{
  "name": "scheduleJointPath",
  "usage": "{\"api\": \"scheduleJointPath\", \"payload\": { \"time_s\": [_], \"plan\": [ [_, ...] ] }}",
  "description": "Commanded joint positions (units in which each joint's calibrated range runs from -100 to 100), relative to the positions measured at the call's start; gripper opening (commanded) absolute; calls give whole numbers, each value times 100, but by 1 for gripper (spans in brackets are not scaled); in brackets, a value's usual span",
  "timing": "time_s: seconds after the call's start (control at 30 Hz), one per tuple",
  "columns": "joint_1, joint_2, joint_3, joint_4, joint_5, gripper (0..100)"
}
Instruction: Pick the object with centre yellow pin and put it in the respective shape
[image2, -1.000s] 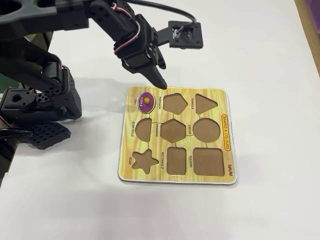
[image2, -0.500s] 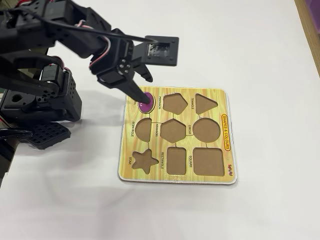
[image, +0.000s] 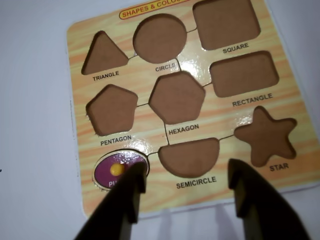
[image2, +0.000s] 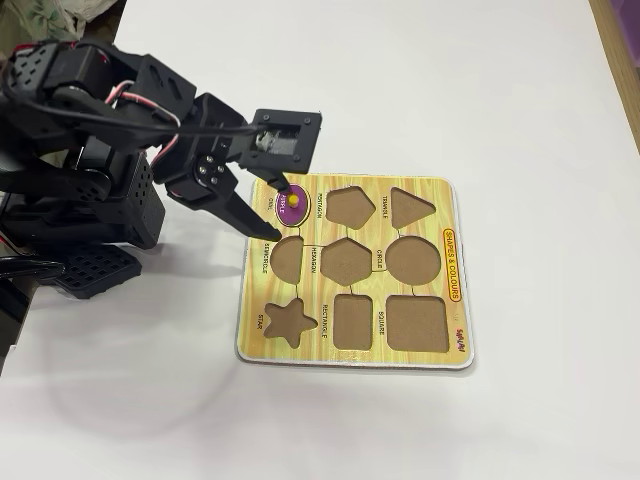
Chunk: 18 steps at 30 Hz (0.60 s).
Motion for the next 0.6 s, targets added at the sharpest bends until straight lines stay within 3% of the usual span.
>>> {"api": "scheduleJointPath", "payload": {
  "time_s": [0.0, 0.23, 0.57],
  "plan": [
    [56, -588, 405, -67, -40, 19],
    [46, -1500, 1412, -67, -40, 19],
    [37, -1525, 2077, 45, -8, 19]
  ]
}}
